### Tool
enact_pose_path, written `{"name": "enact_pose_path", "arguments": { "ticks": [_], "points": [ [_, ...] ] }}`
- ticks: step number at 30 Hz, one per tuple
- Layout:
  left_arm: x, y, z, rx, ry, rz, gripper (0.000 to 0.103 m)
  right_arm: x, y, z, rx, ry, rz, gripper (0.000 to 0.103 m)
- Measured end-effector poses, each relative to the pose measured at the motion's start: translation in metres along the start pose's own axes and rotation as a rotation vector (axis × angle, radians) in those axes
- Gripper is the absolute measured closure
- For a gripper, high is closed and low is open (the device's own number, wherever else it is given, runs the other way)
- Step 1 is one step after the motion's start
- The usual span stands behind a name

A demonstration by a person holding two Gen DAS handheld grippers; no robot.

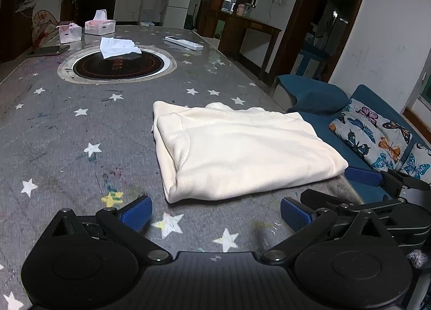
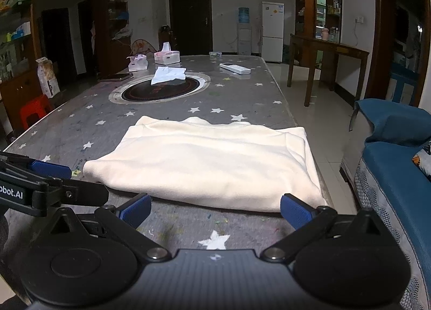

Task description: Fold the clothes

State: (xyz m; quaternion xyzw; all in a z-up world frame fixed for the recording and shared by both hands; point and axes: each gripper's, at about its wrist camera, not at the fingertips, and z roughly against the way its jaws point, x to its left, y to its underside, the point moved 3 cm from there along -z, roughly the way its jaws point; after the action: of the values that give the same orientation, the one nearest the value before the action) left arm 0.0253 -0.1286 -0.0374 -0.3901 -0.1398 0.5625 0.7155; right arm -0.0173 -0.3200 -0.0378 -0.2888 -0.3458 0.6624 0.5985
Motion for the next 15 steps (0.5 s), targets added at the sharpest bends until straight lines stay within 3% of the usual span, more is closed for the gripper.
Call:
{"name": "enact_pose_path", "arguments": {
  "ticks": [15],
  "points": [
    [-0.001,0.011,0.010,-0.001,-0.002,-0.002,0.000,0.008,0.007,0.006,0.007,-0.013,0.009,0.000]
  ]
}}
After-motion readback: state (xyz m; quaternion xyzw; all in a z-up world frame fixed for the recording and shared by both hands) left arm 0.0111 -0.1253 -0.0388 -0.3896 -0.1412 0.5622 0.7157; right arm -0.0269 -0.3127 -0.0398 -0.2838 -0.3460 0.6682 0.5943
